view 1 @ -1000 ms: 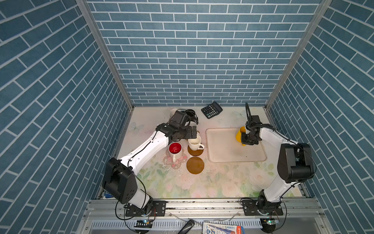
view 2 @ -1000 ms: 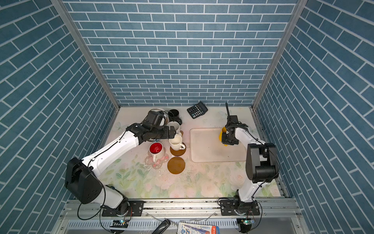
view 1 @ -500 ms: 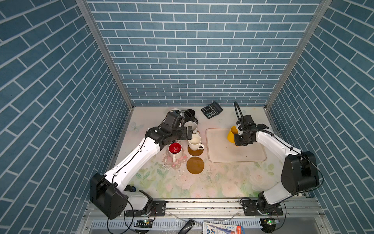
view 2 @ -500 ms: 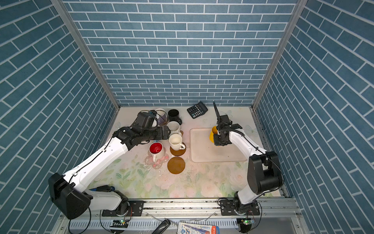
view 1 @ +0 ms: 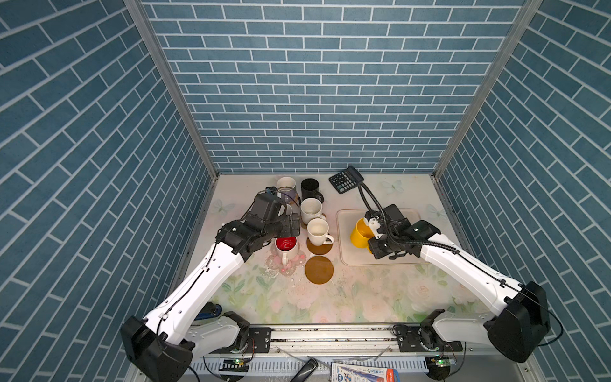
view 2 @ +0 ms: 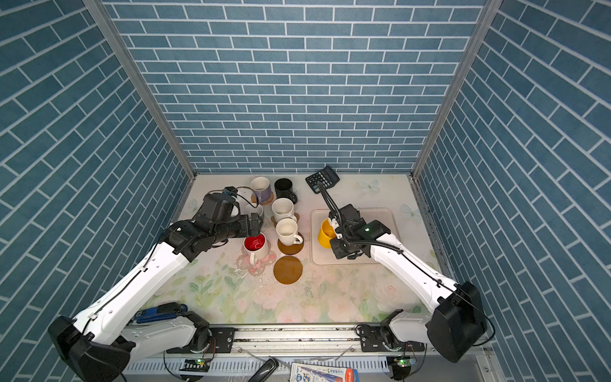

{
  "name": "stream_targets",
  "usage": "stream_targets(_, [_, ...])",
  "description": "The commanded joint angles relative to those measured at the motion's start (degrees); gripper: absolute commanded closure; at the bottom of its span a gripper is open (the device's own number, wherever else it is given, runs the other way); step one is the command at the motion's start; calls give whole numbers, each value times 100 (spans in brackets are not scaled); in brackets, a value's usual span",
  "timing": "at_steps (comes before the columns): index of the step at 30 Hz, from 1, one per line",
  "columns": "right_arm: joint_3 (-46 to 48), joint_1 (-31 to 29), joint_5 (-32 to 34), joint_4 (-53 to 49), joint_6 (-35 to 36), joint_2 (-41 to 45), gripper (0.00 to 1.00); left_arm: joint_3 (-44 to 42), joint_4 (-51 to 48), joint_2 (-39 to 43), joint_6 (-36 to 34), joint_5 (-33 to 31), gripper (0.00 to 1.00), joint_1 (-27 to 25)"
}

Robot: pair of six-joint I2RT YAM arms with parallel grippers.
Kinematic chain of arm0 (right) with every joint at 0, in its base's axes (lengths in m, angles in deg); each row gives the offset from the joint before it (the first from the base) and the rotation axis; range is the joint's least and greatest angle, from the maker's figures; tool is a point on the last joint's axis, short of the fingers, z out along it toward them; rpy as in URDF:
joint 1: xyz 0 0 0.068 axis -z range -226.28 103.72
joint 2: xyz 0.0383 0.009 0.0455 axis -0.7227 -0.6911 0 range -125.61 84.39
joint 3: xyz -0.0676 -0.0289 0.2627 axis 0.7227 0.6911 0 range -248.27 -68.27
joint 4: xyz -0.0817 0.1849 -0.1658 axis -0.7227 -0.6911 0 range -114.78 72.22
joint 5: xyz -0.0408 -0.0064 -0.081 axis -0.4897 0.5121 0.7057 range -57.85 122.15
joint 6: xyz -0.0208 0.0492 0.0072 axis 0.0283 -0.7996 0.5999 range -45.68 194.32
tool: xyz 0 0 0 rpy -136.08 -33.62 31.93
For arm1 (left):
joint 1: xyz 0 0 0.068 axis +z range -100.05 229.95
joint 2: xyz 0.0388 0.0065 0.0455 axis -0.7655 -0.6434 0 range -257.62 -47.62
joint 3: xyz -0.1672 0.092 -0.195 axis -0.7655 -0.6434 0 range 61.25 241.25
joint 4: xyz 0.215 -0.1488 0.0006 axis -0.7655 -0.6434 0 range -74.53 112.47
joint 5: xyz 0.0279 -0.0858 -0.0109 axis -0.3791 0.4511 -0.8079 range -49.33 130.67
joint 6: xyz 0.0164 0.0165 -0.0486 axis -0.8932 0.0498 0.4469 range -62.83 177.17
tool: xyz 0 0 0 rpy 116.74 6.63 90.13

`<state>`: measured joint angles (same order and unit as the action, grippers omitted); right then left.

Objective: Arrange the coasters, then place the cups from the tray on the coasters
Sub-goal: 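Lift the yellow cup and carry it toward the nearest empty cork coaster, then lower the yellow cup onto the cork coaster and open the right gripper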

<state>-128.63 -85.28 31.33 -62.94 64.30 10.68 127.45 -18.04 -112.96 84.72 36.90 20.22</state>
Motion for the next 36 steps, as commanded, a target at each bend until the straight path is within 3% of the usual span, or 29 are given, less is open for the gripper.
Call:
stream_targets(1, [112,-427,180,-30,185,226,100,-131,-261,151,-82,-232,1,95])
stream_targets(15, [-491,-1900,230,346,413,-1169,100,-342,-264,554,-153,-177,1,585])
stream_targets(36, [-1293,-2295,16,799,419,-2283,100,-590,-146,751,-222,117,1,927])
